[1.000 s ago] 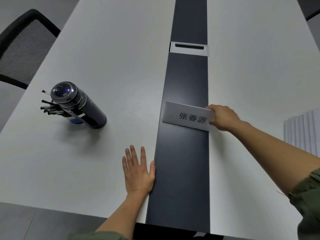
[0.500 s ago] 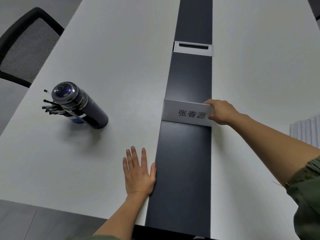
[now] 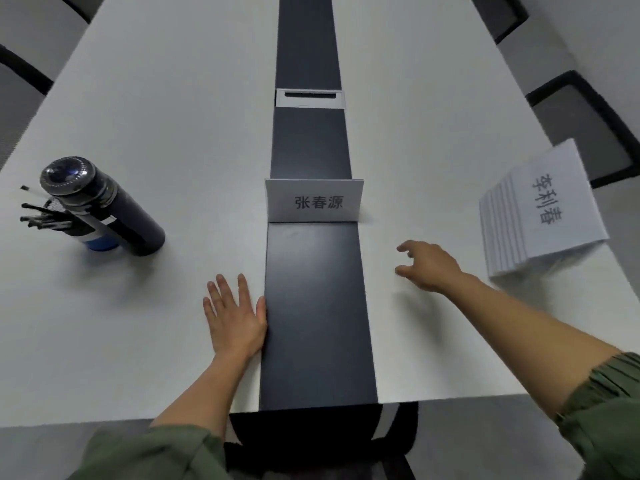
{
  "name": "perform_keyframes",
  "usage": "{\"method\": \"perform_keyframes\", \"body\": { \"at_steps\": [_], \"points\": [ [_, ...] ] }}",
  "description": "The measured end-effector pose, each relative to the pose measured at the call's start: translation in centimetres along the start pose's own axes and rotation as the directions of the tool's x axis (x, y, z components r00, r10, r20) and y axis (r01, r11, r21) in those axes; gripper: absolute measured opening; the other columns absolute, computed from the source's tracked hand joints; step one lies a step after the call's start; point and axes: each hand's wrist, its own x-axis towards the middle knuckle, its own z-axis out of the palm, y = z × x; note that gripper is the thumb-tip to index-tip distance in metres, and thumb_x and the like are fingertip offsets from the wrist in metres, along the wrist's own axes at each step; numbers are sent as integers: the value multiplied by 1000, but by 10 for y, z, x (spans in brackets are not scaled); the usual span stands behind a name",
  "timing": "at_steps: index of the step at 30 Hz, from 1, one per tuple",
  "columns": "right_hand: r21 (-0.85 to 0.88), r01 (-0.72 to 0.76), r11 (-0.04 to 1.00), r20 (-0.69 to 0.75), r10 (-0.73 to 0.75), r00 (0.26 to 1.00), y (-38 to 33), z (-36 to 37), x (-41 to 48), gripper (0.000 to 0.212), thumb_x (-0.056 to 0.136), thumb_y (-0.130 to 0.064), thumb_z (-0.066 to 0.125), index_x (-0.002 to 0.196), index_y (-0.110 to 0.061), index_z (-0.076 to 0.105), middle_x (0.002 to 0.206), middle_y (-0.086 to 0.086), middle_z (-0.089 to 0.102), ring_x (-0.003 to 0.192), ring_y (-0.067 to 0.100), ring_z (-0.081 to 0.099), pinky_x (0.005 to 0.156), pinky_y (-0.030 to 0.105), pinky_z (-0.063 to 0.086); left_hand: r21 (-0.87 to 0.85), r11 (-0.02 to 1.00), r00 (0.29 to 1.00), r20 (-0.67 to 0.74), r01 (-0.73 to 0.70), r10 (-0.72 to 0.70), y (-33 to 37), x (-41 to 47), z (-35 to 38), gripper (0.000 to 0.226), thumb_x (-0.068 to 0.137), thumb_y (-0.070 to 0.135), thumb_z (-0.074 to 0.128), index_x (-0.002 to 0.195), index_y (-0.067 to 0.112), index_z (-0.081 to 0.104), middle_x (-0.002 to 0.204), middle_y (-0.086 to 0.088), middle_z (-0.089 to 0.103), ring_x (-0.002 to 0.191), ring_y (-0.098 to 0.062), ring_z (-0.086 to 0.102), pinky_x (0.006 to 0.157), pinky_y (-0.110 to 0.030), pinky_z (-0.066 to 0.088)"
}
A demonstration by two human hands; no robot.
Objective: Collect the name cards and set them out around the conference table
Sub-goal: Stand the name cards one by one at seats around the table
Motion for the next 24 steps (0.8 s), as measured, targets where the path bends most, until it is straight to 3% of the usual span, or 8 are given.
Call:
{"method": "perform_keyframes", "body": {
  "at_steps": [3,6,11,17,21,24],
  "points": [
    [14,-54,998,111,52,992,30,10,-46,51,88,-39,63,135,-26,50,136,1,55,121,22,53,97,38,45,53,999,987,160,-2,-7,1,5,-25,67,97,49,31,151,13,16,157,-26,7,145,-42,8,115,-51,18],
    [53,-109,993,136,101,986,70,5,-97,51,88,-41,64,135,-26,51,135,2,56,117,21,56,96,37,47,2,997,964,254,-81,78,27,-17,-54,47,93,39,42,132,11,44,139,-19,43,124,-37,43,97,-44,41],
    [138,-188,973,122,171,978,146,-13,-156,49,89,-39,64,135,-24,52,135,3,55,115,21,57,96,37,47,-261,957,925,315,-129,211,113,-81,-77,46,93,33,51,135,14,50,136,-12,55,122,-29,53,99,-35,42],
    [233,-215,948,109,194,975,241,-30,-189,49,88,-38,66,133,-22,53,133,5,57,113,22,58,98,37,47,-402,894,895,299,-196,331,222,-142,-96,40,94,36,54,127,13,58,124,-11,61,111,-26,58,95,-33,46],
    [250,-162,955,112,138,984,305,-48,-196,49,88,-38,66,132,-23,54,132,3,57,113,20,58,97,33,46,-523,841,923,242,-136,299,296,-168,-102,36,94,34,55,121,12,62,115,-11,64,106,-27,61,91,-36,49],
    [260,-142,955,110,117,987,347,-62,-197,49,86,-39,66,132,-24,55,128,2,60,107,19,60,95,34,47,-638,769,936,243,-42,253,341,-184,-100,31,92,29,57,113,9,65,102,-11,67,92,-27,65,79,-34,49]
  ]
}}
